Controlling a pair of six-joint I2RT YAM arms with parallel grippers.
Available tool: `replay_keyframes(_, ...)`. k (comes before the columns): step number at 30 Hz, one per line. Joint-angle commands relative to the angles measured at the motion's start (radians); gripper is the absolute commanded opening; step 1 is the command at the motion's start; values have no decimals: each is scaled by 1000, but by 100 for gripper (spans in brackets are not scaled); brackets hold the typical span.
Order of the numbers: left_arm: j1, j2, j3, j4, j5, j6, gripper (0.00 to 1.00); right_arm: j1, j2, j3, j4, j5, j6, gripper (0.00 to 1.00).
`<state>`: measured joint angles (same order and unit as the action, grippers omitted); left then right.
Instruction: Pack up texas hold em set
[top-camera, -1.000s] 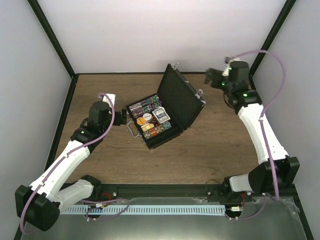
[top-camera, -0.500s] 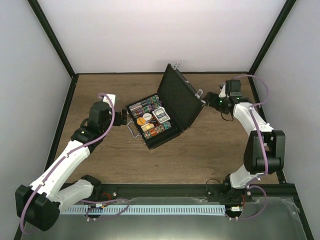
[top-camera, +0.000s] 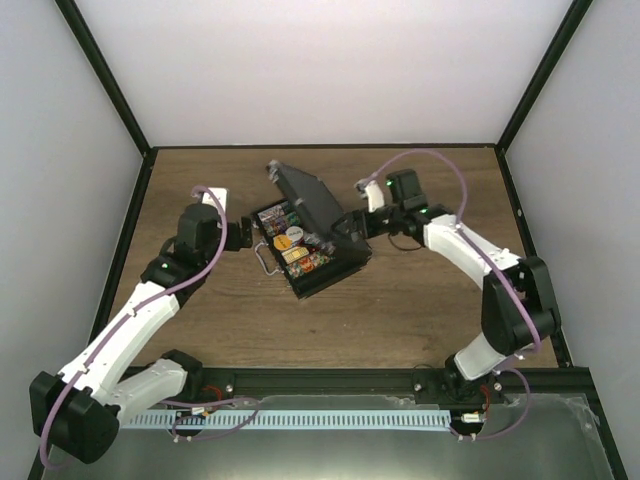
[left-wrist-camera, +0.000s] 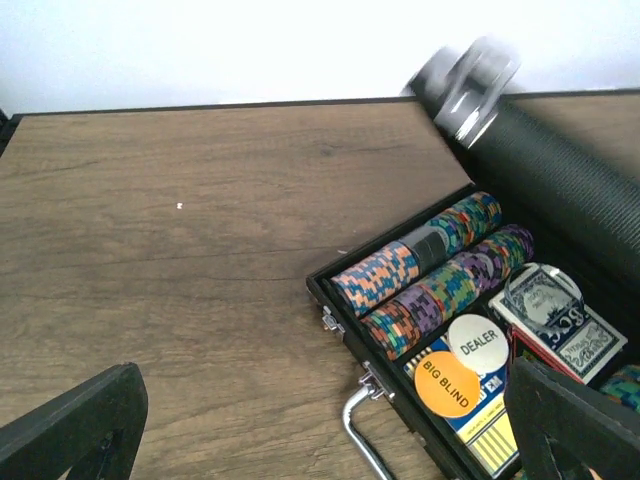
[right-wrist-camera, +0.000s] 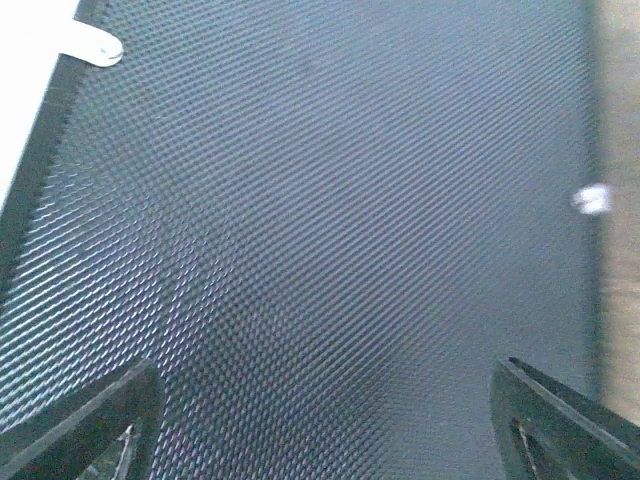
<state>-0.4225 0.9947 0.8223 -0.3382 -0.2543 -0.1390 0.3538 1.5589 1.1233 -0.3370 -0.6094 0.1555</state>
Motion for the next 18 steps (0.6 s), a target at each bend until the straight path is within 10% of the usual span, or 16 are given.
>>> replay_keyframes(1,1,-45,10,-19,-47,-117,100,117,66,-67,60,-45,8,88)
replay_keyframes(18,-11,130,-355,244,590,-585,57,310,66,-118,105,176,79,82)
